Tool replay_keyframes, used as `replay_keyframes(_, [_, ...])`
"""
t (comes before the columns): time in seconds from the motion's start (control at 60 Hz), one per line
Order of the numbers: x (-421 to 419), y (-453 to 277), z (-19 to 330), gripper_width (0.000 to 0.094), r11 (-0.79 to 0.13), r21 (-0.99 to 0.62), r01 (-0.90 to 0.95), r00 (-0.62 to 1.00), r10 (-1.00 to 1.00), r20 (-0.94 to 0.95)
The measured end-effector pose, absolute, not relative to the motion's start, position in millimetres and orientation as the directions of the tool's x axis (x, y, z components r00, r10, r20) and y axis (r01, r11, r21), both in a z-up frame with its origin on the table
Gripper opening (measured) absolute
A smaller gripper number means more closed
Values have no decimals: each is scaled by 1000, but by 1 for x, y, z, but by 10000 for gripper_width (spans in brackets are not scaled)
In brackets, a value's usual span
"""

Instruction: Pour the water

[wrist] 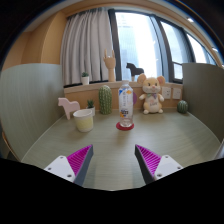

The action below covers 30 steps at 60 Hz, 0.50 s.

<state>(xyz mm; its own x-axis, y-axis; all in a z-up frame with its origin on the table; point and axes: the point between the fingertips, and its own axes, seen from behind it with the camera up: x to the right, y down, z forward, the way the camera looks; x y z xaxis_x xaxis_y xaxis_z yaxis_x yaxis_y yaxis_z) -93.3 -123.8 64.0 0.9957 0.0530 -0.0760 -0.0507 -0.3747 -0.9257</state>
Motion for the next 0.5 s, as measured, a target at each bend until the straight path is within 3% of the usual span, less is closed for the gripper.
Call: replay_keyframes(0.5, [-84,-175,122,855,-292,-956,8,999,46,-6])
